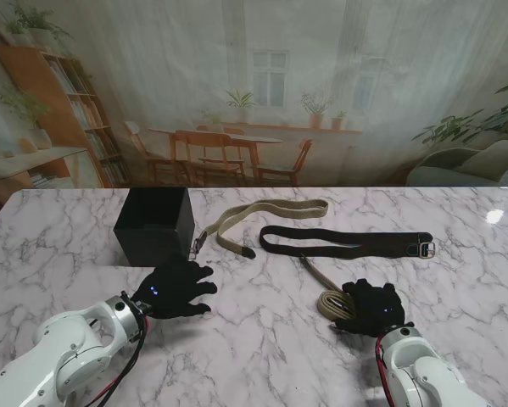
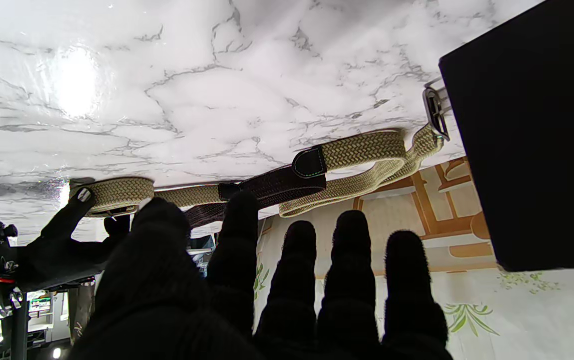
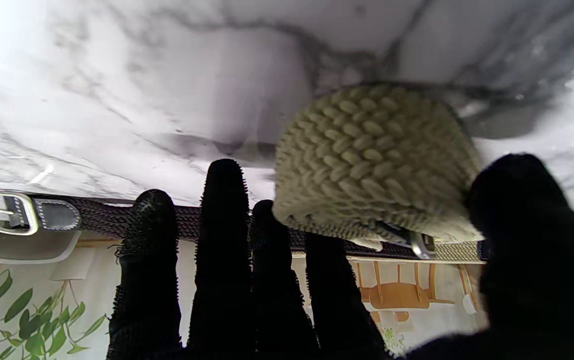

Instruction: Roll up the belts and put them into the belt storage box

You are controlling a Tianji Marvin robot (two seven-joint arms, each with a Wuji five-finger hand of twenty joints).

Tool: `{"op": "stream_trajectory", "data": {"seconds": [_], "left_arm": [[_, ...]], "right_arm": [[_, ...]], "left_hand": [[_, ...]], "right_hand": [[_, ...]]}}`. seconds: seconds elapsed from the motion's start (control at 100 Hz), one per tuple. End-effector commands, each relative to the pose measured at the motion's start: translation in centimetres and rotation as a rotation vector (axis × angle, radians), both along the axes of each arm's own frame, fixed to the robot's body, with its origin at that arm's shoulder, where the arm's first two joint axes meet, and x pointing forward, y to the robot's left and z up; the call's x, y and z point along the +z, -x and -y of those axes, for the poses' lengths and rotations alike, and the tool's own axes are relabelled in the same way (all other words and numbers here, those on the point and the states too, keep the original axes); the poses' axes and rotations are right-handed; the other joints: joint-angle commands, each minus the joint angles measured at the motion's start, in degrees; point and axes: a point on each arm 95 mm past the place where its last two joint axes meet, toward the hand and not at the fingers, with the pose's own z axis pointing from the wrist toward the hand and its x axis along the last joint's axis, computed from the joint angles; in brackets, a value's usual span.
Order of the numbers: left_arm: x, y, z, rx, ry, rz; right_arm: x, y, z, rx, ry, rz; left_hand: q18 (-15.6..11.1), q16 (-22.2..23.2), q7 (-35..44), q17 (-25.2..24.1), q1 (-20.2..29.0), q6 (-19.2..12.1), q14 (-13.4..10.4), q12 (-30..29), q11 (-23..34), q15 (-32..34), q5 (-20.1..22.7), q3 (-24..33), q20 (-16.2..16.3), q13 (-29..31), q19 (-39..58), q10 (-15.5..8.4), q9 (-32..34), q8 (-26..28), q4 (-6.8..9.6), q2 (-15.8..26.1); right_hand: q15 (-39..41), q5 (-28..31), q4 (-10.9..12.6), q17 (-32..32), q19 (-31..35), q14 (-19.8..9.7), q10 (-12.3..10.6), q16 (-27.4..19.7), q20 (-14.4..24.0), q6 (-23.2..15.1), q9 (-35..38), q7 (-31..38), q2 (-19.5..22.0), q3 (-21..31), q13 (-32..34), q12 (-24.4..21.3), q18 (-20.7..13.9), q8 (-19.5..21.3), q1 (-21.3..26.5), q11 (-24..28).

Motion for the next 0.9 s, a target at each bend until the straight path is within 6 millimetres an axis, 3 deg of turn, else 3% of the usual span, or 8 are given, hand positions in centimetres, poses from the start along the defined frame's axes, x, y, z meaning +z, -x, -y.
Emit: {"op": "stream_trajectory", "data": {"seconds": [0.0, 0.15, 0.21, 0.26, 0.35, 0.5, 0.67, 0.89], "left_arm": [[-0.25, 0.0, 0.03, 0.004, -0.01, -0.014], [-0.26, -0.03, 0.01, 0.006, -0.01, -0.014], [-0.25, -0.05, -0.01, 0.007, -0.01, -0.014], [-0.24, -0.07, -0.01, 0.008, -0.009, -0.013], [-0.22, -0.11, 0.02, 0.008, -0.008, -0.013], [-0.22, -0.17, 0.06, 0.006, -0.008, -0.013], [-0.21, -0.15, 0.04, 0.006, -0.008, -0.013], [-0.45, -0.41, 0.43, 0.002, -0.004, -0.032]], "right_arm": [[-0.23, -0.18, -0.4, 0.004, 0.018, 0.005], [-0.54, -0.53, -0.95, 0.014, 0.011, 0.032], [-0.5, -0.6, -1.02, 0.014, -0.001, 0.049], [-0.44, -0.62, -1.05, 0.015, -0.01, 0.061], [-0.32, -0.59, -0.99, 0.021, -0.027, 0.069], [-0.23, -0.55, -0.8, 0.059, -0.057, 0.059], [-0.26, -0.57, -0.52, 0.115, -0.064, 0.049], [-0.69, -0.52, -0.37, 0.143, -0.013, 0.002]], "left_hand": [[1.8, -0.2, -0.3, -1.1, 0.3, 0.4, -0.3, -0.7, -0.7, -1.1, 0.1, -0.7, -0.7, -0.6, -1.6, -0.1, -2.1, -0.1, 0.37, 1.3], [1.8, -0.2, -0.3, -1.0, 0.3, 0.4, -0.2, -0.7, -0.7, -1.2, 0.1, -0.7, -0.7, -0.6, -1.6, -0.1, -2.1, -0.2, 0.37, 1.3], [1.8, -0.2, -0.4, -1.1, 0.3, 0.4, -0.2, -0.7, -0.8, -1.2, 0.0, -0.7, -0.7, -0.7, -1.6, -0.1, -2.1, -0.2, 0.37, 1.4], [1.8, -0.2, -0.4, -1.1, 0.3, 0.4, -0.1, -0.7, -0.7, -1.2, 0.1, -0.7, -0.7, -0.7, -1.6, 0.0, -2.1, -0.2, 0.36, 1.3], [1.9, -0.2, -0.3, -1.0, 0.3, 0.4, -0.2, -0.7, -0.8, -1.2, 0.1, -0.7, -0.7, -0.6, -1.6, -0.1, -2.1, -0.2, 0.36, 1.3], [1.8, -0.2, -0.3, -1.0, 0.3, 0.4, -0.2, -0.7, -0.7, -1.2, 0.1, -0.7, -0.7, -0.7, -1.6, 0.0, -2.1, -0.2, 0.37, 1.3], [1.9, -0.2, -0.3, -1.0, 0.2, 0.4, -0.2, -0.6, -0.7, -1.2, 0.1, -0.7, -0.7, -0.6, -1.6, -0.1, -1.8, -0.2, 0.36, 1.4], [1.9, -0.2, -2.9, -0.7, -0.3, 1.0, -0.2, -0.6, -0.7, -1.1, -2.4, -0.9, -0.6, -0.3, -1.4, -0.2, -1.6, -2.6, 0.41, 2.4]], "right_hand": [[4.2, 1.2, 1.7, 0.9, 2.2, -1.1, -0.6, 1.9, 1.5, -1.6, 1.4, 2.4, -0.9, -2.3, 1.7, 1.5, 1.3, 1.4, 3.7, 2.3], [9.5, 4.0, 3.4, 3.3, 6.0, -2.5, -2.0, 4.2, 4.0, -7.7, 4.4, 9.2, 1.1, -7.9, 4.3, 3.5, -0.9, 1.7, 14.0, 4.6], [11.6, 6.5, 0.5, 4.5, 7.4, -3.2, -2.7, 5.0, 4.6, -12.3, 6.3, 13.4, -2.9, 17.1, 5.7, 4.4, -1.6, 1.9, 8.4, 5.5], [13.0, 6.8, -5.4, 5.4, 8.4, -3.6, -3.2, 5.5, 5.0, -15.9, 7.7, 18.8, -4.9, 23.9, 6.8, 4.9, -2.0, -2.7, 8.9, 6.0], [15.0, 7.3, -8.3, 7.0, 9.9, -4.2, -4.0, 6.4, 5.3, -22.7, 10.4, 25.7, -5.9, 25.1, 9.0, 5.6, -2.9, -5.7, 13.3, 6.6], [16.7, 9.1, -8.5, 8.7, 11.1, -4.9, -4.9, 7.1, 5.5, -30.0, 13.0, 28.7, -6.0, 26.6, 10.9, 6.7, -3.6, -4.3, 17.4, 7.1], [15.5, 9.7, -7.7, 7.7, 10.5, -5.4, -5.5, 6.8, 5.1, -33.4, 12.6, 28.1, -4.5, 27.4, 9.4, 7.5, -4.2, -3.1, 18.7, 5.8], [12.3, 7.6, -7.8, 5.4, 8.8, -5.0, -5.5, 5.9, 4.8, -32.6, 10.1, 24.9, -5.4, 26.3, 6.7, 6.7, -4.0, -3.9, 15.9, 4.2]]}}
